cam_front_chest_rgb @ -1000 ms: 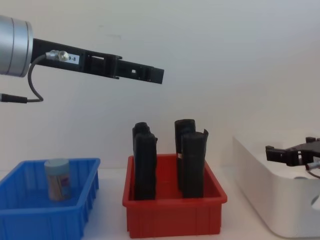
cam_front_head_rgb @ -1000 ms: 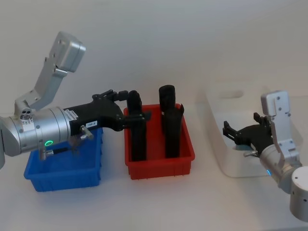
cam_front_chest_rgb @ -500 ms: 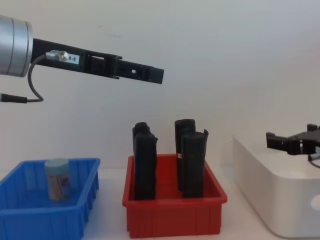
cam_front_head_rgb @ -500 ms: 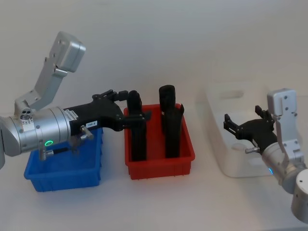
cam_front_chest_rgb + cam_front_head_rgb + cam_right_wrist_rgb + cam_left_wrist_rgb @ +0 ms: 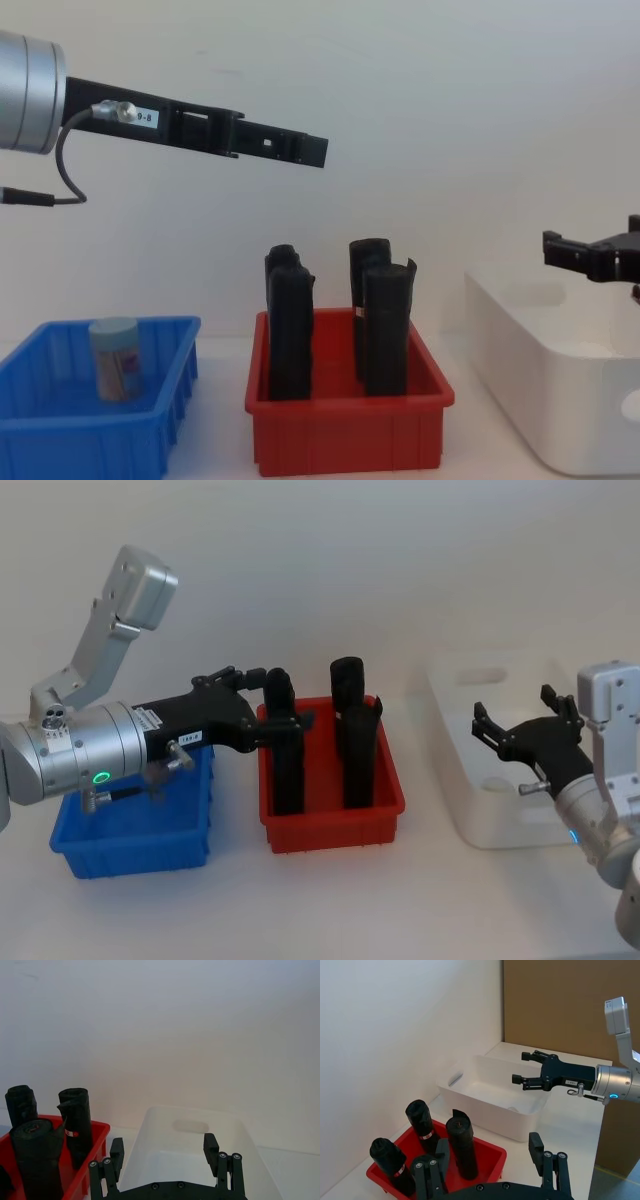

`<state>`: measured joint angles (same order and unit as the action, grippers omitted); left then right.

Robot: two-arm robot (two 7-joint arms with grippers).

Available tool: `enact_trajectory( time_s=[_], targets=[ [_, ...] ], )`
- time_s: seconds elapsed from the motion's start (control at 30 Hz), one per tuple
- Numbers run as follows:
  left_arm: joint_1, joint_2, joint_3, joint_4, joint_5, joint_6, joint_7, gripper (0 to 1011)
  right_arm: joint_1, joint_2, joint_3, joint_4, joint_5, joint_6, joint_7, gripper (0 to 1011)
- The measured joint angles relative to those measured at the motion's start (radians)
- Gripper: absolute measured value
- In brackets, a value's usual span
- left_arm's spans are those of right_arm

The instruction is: Pick the cotton swabs from the blue box and place them into the white box.

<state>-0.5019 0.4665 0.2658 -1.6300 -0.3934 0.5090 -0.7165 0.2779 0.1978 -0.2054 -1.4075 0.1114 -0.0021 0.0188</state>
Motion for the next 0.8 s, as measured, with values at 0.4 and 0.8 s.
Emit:
enact_trajectory(
  time_s=[0.4, 0.8],
  targets=[
    [0.006, -0.002, 0.004, 0.000, 0.003, -0.011, 0.014, 1000, -0.020, 0.008, 0.001, -0.028, 0.010, -0.006, -0.002, 1001],
    [0.057, -0.018, 0.040, 0.000, 0.040, -0.106, 0.150, 1000, -0.116, 0.054, -0.007, -0.145, 0.068, 0.009, 0.016, 1001]
  ],
)
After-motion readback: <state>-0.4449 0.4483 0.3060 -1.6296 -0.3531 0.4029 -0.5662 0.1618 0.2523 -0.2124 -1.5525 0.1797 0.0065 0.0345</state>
